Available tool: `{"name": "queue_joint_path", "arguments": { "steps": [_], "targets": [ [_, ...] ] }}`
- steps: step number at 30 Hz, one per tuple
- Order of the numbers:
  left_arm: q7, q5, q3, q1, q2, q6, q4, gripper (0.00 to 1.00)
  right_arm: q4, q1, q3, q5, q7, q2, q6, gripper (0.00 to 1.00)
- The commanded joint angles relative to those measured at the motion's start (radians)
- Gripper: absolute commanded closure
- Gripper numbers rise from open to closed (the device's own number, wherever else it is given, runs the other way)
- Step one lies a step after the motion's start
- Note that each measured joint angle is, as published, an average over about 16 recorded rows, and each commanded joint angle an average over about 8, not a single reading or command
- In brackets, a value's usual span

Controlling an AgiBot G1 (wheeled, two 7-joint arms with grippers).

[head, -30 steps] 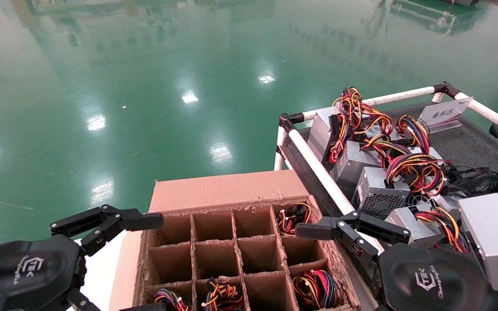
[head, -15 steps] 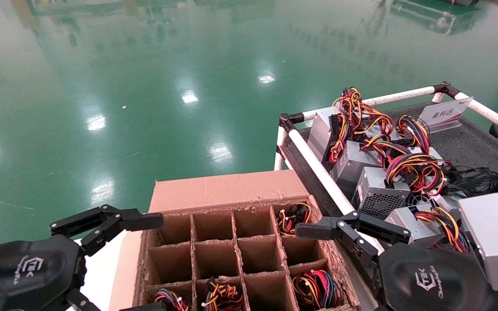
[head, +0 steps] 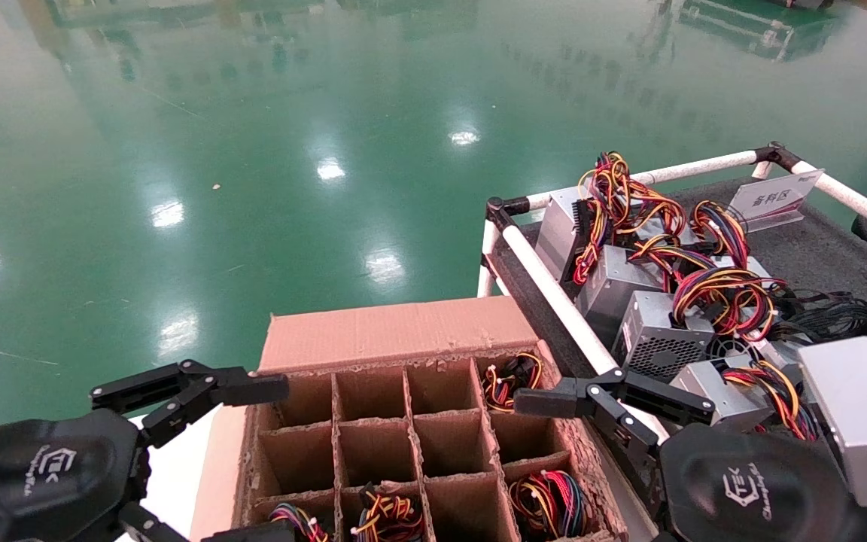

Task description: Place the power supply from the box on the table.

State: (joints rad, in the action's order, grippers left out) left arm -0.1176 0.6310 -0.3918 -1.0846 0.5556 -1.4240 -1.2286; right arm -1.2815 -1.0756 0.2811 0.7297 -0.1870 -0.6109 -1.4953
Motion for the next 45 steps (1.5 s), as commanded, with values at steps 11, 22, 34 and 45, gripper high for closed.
{"name": "queue_joint_path", "arguments": {
  "steps": [11,22,34,45],
  "targets": [
    [0.0,0.0,0.0,0.0,0.0,0.0,0.0,1.0,0.0,0.0,0.0,0.0,0.0,0.0,0.0,0.0],
    [0.0,0.0,0.0,0.0,0.0,0.0,0.0,1.0,0.0,0.0,0.0,0.0,0.0,0.0,0.0,0.0],
    [0.0,0.0,0.0,0.0,0.0,0.0,0.0,1.0,0.001,0.003,0.005,0.01,0.0,0.001,0.0,0.0],
    [0.0,0.0,0.0,0.0,0.0,0.0,0.0,1.0,0.018,0.018,0.055,0.124,-0.002,0.005,0.023,0.0]
  ]
}}
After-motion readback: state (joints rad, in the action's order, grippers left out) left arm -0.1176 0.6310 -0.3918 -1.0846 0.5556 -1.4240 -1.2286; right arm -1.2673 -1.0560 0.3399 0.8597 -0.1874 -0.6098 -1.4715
